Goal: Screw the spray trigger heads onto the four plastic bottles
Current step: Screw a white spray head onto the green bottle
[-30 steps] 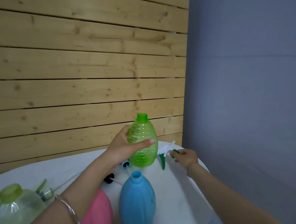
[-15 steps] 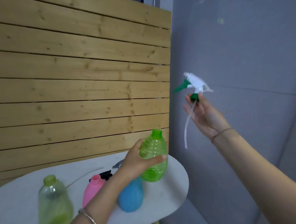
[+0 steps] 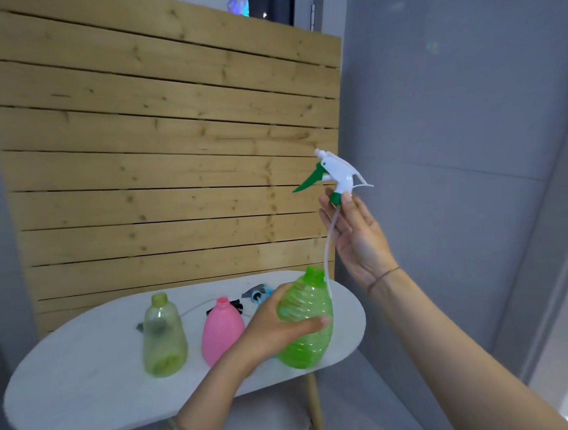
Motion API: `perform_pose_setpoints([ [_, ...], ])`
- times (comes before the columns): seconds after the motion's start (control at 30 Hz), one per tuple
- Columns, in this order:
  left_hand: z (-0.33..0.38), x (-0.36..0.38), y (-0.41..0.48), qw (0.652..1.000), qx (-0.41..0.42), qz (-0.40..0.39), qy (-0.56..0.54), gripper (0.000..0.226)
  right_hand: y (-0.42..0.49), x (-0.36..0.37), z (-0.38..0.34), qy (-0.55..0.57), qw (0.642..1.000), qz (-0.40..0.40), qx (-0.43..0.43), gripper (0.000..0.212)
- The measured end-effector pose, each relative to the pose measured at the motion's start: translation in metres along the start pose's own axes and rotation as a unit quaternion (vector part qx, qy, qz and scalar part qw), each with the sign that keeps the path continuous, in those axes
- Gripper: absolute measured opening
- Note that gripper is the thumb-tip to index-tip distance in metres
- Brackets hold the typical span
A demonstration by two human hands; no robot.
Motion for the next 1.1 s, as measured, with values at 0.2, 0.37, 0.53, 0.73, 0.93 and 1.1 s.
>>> perform_pose_setpoints([
  [0.2,-0.011,-0.011,-0.013,1.0,-0.025,-0.006,0.01,0.065,-0.001,0.006,-0.021,0.085,0.996,0.01,-0.01,0.017],
  [0.37,-0.006,-0.01,-0.02,0.999,-0.028,-0.02,0.005,0.06,-0.001,0.022,-0.017,0.063,0.998,-0.011,-0.021,0.015],
  [0.53,0.002,-0.014,-0.015,0.999,-0.022,-0.009,-0.026,0.053,-0.009,0.018,0.002,0.032,0.999,-0.013,0.005,0.016],
  [0.73,0.006,-0.017,-0.003,0.999,-0.019,0.018,-0.046,0.058,-0.02,0.003,0.02,-0.096,0.993,-0.049,0.039,0.039],
  [0.93,0.012,-0.028,-0.006,1.0,0.011,-0.005,-0.018,0.056,-0.036,-0.028,0.039,-0.263,0.955,-0.122,0.061,0.033],
  [1.1,-0.02,-0.028,-0.021,0.999,-0.001,-0.031,-0.016,0.061,-0.054,-0.058,0.057,-0.277,0.947,-0.145,0.08,0.031],
])
Point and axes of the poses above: each hand's wrist, its own y-axis towards the middle knuckle, its own x-axis out of the palm, z = x × y, the point moved 2 cm from there along y, towards the middle knuckle, and after that the axes turned 13 degrees about z, right-handed, at the moved point
